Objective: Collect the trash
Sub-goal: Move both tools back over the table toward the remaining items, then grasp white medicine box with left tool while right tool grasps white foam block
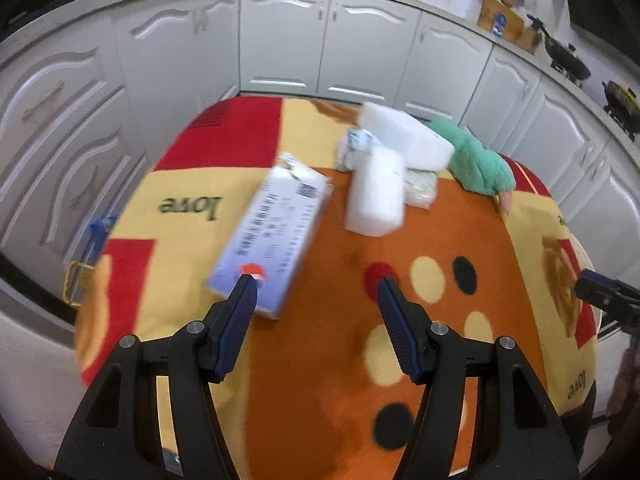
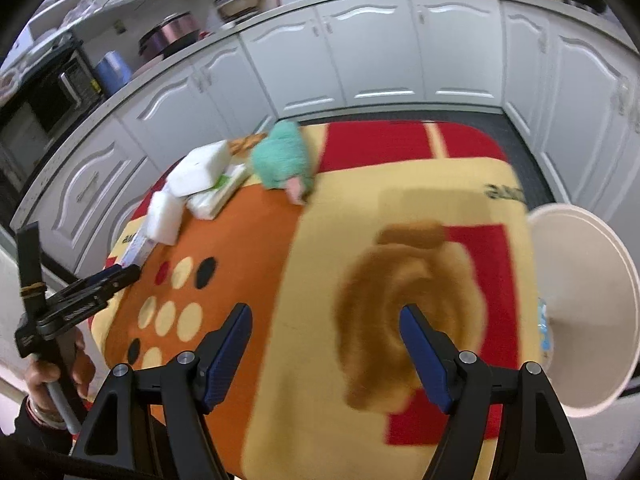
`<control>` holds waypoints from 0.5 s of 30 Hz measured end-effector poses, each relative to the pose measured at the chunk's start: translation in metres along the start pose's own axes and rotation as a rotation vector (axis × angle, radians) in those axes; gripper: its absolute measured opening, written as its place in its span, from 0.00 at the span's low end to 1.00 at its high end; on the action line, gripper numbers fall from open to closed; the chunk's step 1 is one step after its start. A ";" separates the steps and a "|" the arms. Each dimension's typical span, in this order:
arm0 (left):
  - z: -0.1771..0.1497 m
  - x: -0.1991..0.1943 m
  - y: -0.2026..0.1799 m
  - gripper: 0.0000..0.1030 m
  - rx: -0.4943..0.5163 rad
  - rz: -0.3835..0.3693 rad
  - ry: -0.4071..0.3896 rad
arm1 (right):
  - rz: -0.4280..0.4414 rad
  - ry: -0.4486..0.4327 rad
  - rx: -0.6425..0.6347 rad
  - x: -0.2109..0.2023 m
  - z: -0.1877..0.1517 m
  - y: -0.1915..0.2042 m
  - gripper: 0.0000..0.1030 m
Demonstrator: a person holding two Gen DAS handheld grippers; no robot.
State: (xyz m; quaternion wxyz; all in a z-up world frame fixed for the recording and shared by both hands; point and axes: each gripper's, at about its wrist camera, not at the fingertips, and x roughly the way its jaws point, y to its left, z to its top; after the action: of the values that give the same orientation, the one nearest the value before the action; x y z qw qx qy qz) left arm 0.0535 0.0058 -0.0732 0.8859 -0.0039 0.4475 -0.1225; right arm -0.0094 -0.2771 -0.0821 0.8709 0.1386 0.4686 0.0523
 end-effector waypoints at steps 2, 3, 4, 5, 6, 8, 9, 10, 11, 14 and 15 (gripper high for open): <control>0.004 -0.004 0.000 0.61 0.002 -0.004 -0.010 | 0.006 0.013 -0.039 0.011 0.008 0.015 0.71; 0.007 -0.005 0.000 0.65 0.007 -0.004 -0.015 | 0.011 0.018 -0.059 0.017 0.013 0.024 0.71; 0.007 -0.004 0.001 0.67 0.011 -0.002 -0.021 | 0.019 0.020 -0.068 0.020 0.017 0.030 0.71; 0.008 -0.004 0.001 0.70 0.014 0.000 -0.029 | 0.030 0.022 -0.075 0.024 0.021 0.037 0.71; 0.011 -0.002 0.001 0.70 0.018 0.007 -0.038 | 0.045 0.023 -0.082 0.028 0.028 0.045 0.71; 0.016 0.003 0.003 0.70 0.031 0.016 -0.032 | 0.057 0.019 -0.101 0.034 0.039 0.057 0.72; 0.019 0.009 0.004 0.70 0.046 0.027 -0.021 | 0.062 0.017 -0.120 0.038 0.048 0.066 0.72; 0.020 0.012 0.005 0.70 0.053 0.036 -0.020 | 0.066 0.015 -0.135 0.041 0.054 0.073 0.72; 0.022 0.014 0.008 0.70 0.065 0.051 -0.021 | 0.067 0.014 -0.150 0.046 0.063 0.082 0.72; 0.028 0.028 0.015 0.70 0.101 0.091 -0.001 | 0.072 0.016 -0.169 0.062 0.087 0.102 0.77; 0.028 0.030 0.017 0.70 0.102 0.093 0.004 | 0.076 0.018 -0.169 0.066 0.092 0.106 0.77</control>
State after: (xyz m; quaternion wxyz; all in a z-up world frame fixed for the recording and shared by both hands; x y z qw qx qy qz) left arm 0.0965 0.0125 -0.0822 0.8888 0.0622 0.4421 -0.1037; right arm 0.1078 -0.1787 -0.0556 0.8726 0.0818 0.4647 0.1260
